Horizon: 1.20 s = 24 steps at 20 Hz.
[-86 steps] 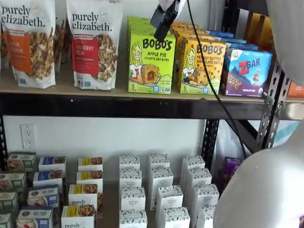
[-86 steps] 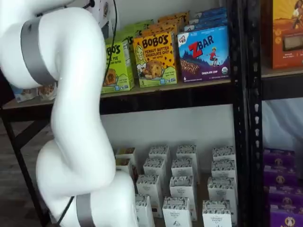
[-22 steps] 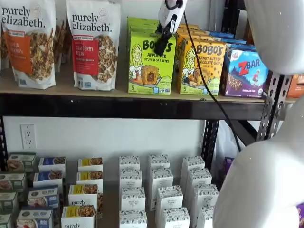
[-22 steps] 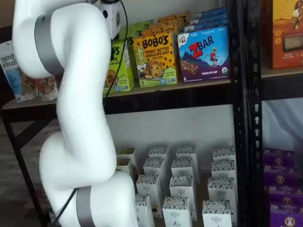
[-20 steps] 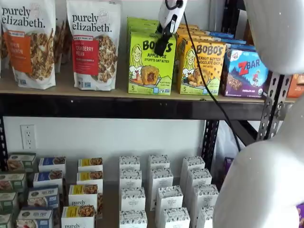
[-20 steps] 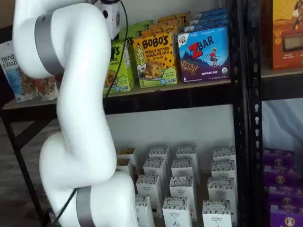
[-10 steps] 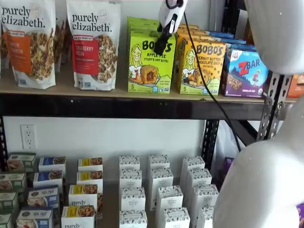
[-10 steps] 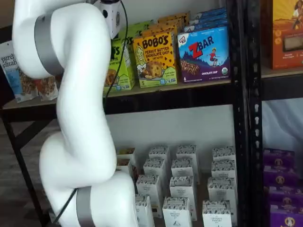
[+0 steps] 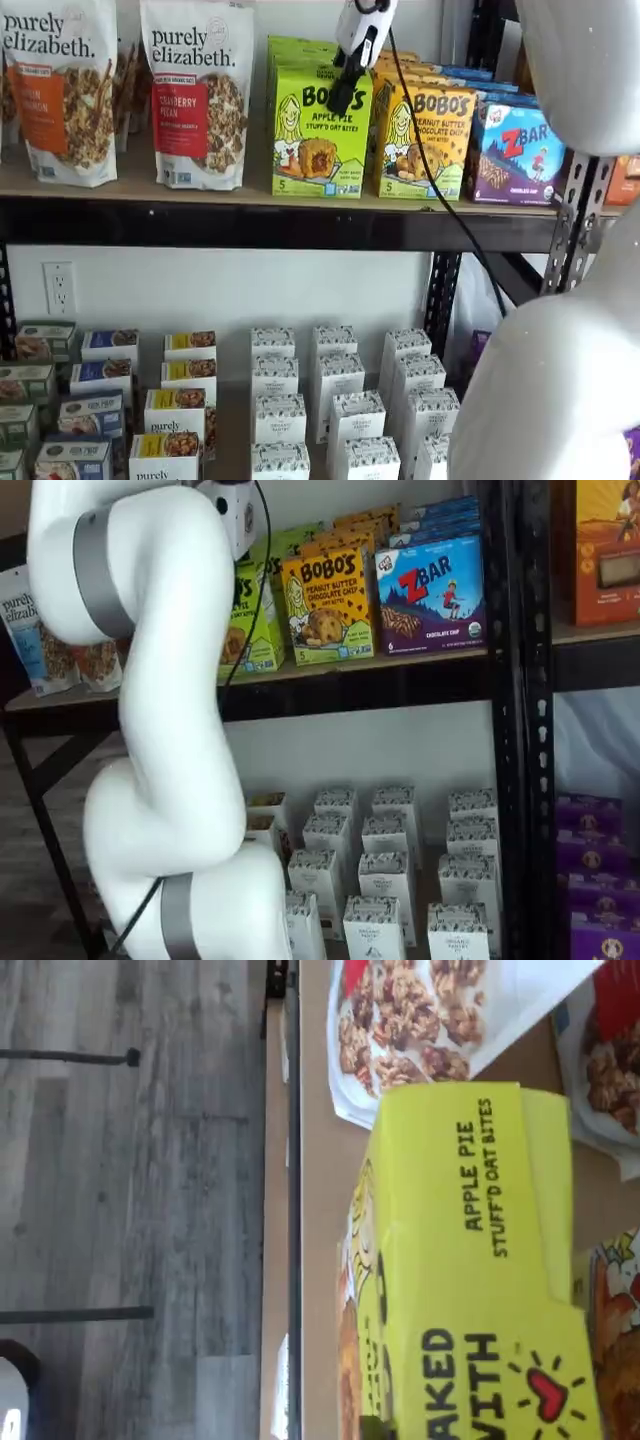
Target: Pick the green box on the top shelf, the fourth from the left
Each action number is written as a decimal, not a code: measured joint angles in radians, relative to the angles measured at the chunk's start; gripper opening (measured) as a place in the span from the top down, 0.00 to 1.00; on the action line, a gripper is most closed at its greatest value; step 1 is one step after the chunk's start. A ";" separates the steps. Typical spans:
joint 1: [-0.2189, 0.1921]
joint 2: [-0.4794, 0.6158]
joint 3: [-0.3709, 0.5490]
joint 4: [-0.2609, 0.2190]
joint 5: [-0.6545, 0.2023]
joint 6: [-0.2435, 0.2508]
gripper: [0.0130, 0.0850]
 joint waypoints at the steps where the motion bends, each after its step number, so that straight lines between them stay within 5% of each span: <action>1: -0.001 -0.001 -0.001 0.003 0.004 0.000 0.72; 24: -0.014 -0.009 -0.031 0.021 0.052 0.000 0.78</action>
